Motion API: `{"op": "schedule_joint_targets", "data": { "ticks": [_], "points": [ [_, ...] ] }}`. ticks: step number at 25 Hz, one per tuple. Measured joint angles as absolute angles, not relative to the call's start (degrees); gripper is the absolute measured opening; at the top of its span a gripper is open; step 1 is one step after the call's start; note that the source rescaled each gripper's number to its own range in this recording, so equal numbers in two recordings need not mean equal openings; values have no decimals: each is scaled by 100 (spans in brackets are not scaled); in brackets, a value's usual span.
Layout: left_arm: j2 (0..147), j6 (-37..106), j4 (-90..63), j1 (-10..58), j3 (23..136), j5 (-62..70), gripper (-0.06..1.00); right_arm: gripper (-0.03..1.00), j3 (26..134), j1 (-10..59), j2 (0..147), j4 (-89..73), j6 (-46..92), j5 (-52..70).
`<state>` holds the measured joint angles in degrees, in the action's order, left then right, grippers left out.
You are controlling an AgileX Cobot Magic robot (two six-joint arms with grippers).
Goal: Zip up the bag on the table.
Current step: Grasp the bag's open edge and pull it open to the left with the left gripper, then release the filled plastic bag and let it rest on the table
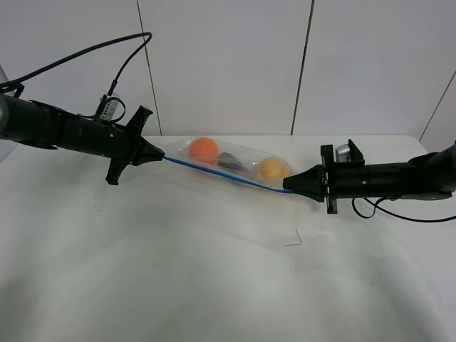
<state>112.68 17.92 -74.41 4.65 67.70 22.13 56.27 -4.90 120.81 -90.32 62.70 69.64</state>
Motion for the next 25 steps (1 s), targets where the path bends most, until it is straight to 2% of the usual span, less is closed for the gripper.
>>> {"op": "schedule_joint_targets", "data": {
  "ticks": [4, 6, 7, 11, 13, 18, 25],
  "points": [
    [11268, 1792, -7441, 455, 6770, 2202, 2, 0, 5627, -490, 12081, -9032, 6270, 6964],
    [11268, 1792, -7435, 449, 6770, 2121, 10, 0, 5627, -490, 12081, -9030, 6270, 6964],
    [11268, 1797, -7435, 436, 6770, 2022, 19, 0, 5627, -490, 12081, -8998, 6270, 6958],
    [11268, 1797, -7435, 381, 6770, 1853, 72, 0, 5627, -502, 12081, -8920, 6270, 6958],
    [11268, 1797, -7343, 381, 6770, 1853, 87, 0, 5627, -502, 12081, -8919, 6270, 6958],
    [11268, 1807, -6778, 276, 6770, 1891, 94, 0, 5627, -502, 12081, -8914, 6254, 6958],
    [11268, 1959, -6079, -551, 6850, 2501, 95, 0, 5627, -502, 12081, -8908, 6229, 6958]
  ]
}}
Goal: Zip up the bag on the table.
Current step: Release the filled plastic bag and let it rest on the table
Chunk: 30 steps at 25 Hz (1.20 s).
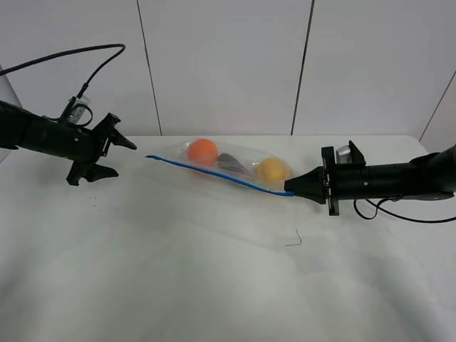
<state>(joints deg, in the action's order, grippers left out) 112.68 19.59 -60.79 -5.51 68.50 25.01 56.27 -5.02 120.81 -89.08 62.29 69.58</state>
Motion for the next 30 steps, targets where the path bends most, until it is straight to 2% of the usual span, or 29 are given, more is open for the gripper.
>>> {"op": "schedule_joint_targets", "data": {
  "ticks": [4, 11, 12, 14, 17, 22, 30],
  "points": [
    [11268, 2059, -4958, -693, 7220, 3001, 95, 0, 5627, -502, 12081, -8902, 6213, 6958],
    [11267, 1942, -2253, -537, 8209, 3914, 93, 0, 5627, -502, 12081, -8902, 6210, 6958],
    [11267, 1942, -2253, -537, 8209, 3914, 93, 0, 5627, -502, 12081, -8902, 6210, 6958],
    [11267, 1477, -962, -398, 8500, 4349, 93, 0, 5627, -502, 12081, -8902, 6210, 6958],
    [11267, 950, -145, -201, 8702, 4854, 93, 0, 5627, -502, 12081, -8902, 6210, 6958],
    [11262, 467, 59, 47, 8800, 5545, 93, 0, 5627, -502, 12081, -8902, 6206, 6958],
    [11156, 300, 33, 47, 8785, 6641, 93, 0, 5627, -502, 12081, -8899, 6206, 6958]
  ]
}}
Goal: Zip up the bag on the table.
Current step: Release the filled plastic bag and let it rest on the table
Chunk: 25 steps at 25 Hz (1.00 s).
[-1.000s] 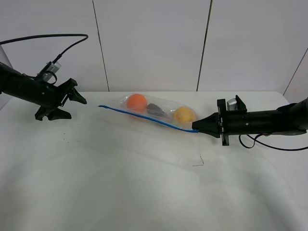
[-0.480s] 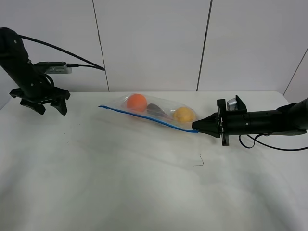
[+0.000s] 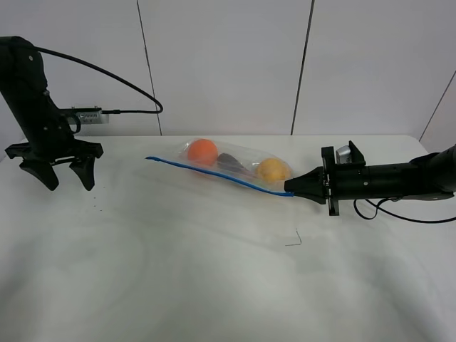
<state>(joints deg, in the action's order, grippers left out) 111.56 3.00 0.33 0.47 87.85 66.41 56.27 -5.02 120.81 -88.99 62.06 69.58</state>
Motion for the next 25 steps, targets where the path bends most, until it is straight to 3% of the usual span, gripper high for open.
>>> {"op": "schedule_joint_targets", "data": {
  "ticks": [9, 25],
  "points": [
    [10024, 268, 0, 47, 8014, 6641, 93, 0, 5627, -502, 12081, -8889, 6206, 6953],
    [5900, 284, 0, 47, 4278, 6403, 92, 0, 5627, -502, 12081, -8883, 6169, 6947]
  ]
}}
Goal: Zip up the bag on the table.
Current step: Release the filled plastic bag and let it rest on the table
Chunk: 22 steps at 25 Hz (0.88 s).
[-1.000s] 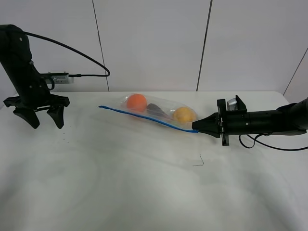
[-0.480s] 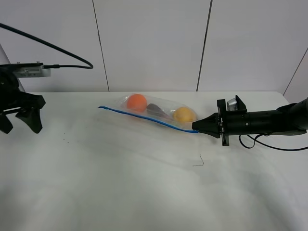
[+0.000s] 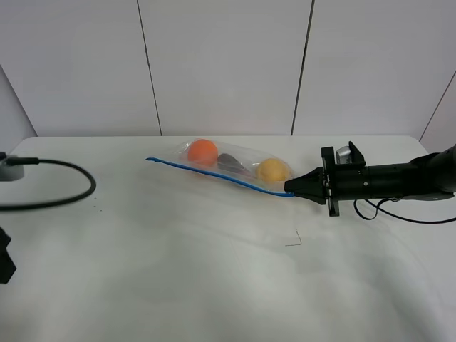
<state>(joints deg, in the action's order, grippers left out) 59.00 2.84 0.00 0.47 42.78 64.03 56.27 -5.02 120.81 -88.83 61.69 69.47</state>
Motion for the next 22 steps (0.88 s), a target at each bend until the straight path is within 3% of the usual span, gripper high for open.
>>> {"op": "schedule_joint_targets", "data": {
  "ticks": [7, 22],
  "points": [
    [4381, 290, 0, 47, 2903, 6039, 92, 0, 5627, -502, 12081, -8883, 6164, 6947],
    [2678, 290, 0, 47, 2871, 6001, 92, 0, 5627, -502, 12081, -8870, 6164, 6941]
  ]
}}
